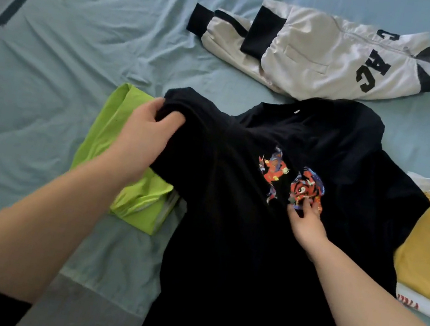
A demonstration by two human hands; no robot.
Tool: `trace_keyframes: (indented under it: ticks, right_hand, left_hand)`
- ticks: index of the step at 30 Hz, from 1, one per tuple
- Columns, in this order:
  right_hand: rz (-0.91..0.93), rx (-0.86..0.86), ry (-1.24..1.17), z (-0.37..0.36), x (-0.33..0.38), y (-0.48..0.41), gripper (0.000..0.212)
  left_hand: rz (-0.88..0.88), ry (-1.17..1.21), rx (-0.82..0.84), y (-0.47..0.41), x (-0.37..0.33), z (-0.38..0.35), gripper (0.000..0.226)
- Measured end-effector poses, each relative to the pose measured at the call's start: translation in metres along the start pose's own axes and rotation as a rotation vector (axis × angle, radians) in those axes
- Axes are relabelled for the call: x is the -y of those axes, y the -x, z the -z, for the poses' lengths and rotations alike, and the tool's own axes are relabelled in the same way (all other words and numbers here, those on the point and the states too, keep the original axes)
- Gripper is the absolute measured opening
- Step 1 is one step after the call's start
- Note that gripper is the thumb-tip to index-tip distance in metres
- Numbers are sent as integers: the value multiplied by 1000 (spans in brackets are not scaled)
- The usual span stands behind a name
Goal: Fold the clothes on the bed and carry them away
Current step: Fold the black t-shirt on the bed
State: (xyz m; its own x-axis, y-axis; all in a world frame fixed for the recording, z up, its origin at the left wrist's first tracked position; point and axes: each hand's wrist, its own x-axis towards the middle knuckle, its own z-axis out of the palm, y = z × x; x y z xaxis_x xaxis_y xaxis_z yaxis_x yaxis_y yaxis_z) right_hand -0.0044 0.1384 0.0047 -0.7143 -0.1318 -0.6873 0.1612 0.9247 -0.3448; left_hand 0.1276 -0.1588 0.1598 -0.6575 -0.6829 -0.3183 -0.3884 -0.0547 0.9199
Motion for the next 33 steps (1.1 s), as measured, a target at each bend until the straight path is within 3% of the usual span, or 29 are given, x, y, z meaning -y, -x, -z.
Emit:
trace_keyframes:
  ticks: [3,5,7,9,11,13,14,17,19,22,24,26,28,31,33]
  right_hand:
    - [111,-163,89,1,21,21,52]
    - [323,-279,-72,-10,50,54,30]
    - [527,-97,-238,-32,86,100,26]
    - [591,240,-333,-67,121,140,24]
    - [500,450,-593,-98,149,164,27]
    - [283,495,-915,-112,168,170,11]
    - [176,502,-997,-112,176,171,16]
    - [-53,607,-1135,-108,188,174,23]
    - [-105,728,-1224,-105,193,181,21]
    - [-155,894,-1332,-103,207,188,24]
    - [-132,952,-1314,-107,221,190,29]
    - [-104,947,-1234,-117,232,192,28]
    - [-68,892,-1119,-129,235,190,23]
    - [-31,772,-808,-140,222,183,12]
    - [37,695,-510,-140,207,177,16]
  left_hand:
    - [81,-395,80,-2,4,29,13]
    - [157,-379,62,3,11,35,17]
    - [241,-236,42,12,18,30,15]
    - [314,-88,46,23,24,18,12]
    - [317,-42,70,30,29,11,10]
    - [285,45,112,35,30,15,6]
    - [262,94,112,37,31,22,7]
    - [258,42,-99,44,42,53,19]
    - [429,-40,-211,58,59,75,39]
    - [941,214,-70,86,82,93,70]
    - [1006,584,96,95,89,98,64]
    - [844,853,64,91,85,104,36]
    - [702,912,-78,79,77,117,17]
    - [558,891,-264,62,66,162,18]
    - [451,892,-314,56,63,199,18]
